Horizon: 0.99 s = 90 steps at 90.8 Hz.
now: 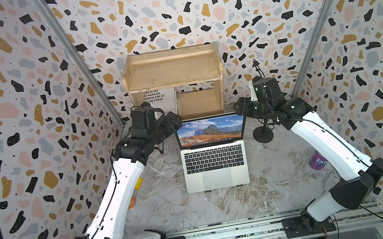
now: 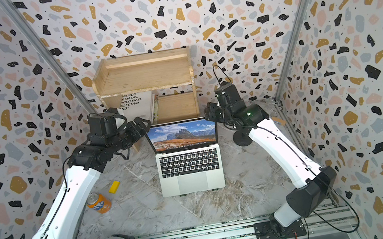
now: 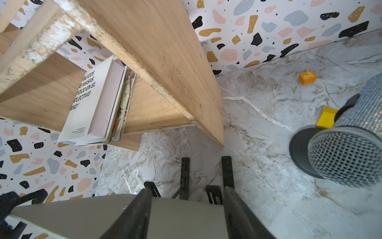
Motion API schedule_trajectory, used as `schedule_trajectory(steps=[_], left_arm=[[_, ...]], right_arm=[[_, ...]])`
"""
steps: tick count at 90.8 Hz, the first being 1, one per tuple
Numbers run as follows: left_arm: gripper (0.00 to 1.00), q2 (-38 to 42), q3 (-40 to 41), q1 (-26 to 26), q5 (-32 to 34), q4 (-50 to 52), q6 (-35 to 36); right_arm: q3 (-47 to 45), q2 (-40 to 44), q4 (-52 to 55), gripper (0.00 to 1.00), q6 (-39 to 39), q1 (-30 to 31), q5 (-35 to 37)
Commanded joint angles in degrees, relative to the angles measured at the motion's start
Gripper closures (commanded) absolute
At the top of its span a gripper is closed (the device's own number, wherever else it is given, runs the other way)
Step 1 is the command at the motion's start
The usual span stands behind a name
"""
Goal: Close the laptop lid and set it aside
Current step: Close the lid of the laptop.
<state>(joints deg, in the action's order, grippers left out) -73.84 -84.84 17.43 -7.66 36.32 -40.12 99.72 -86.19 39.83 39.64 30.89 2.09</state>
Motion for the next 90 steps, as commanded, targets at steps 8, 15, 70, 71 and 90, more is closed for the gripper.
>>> schedule_trajectory(steps=[8, 15, 70, 71, 90], left_arm=[[0.13, 2.6, 4.1, 0.9, -1.5, 5.0, 0.5], [0.13, 3.8, 4.8, 1.1, -1.7, 4.9, 0.2], [0.13, 9.2, 10.6, 1.4, -2.4, 5.2, 1.0], [0.13, 9.4, 10.7, 1.4, -2.4, 5.2, 0.9], [0.13, 12.1, 12.6, 2.3, -3.0, 5.6, 0.5]], right_arm=[[-3.1, 2.2, 5.3, 0.40, -0.2, 1.9, 0.2], [-4.0, 3.0, 5.1, 0.40, -0.1, 2.5, 0.6], [-11.4, 8.0, 6.3, 0.37, -0.9, 5.0, 5.1], [-11.5, 8.1, 6.3, 0.37, -0.9, 5.1, 5.2], [-13.5, 10.3, 6.7, 0.37, -0.7, 6.9, 5.9]])
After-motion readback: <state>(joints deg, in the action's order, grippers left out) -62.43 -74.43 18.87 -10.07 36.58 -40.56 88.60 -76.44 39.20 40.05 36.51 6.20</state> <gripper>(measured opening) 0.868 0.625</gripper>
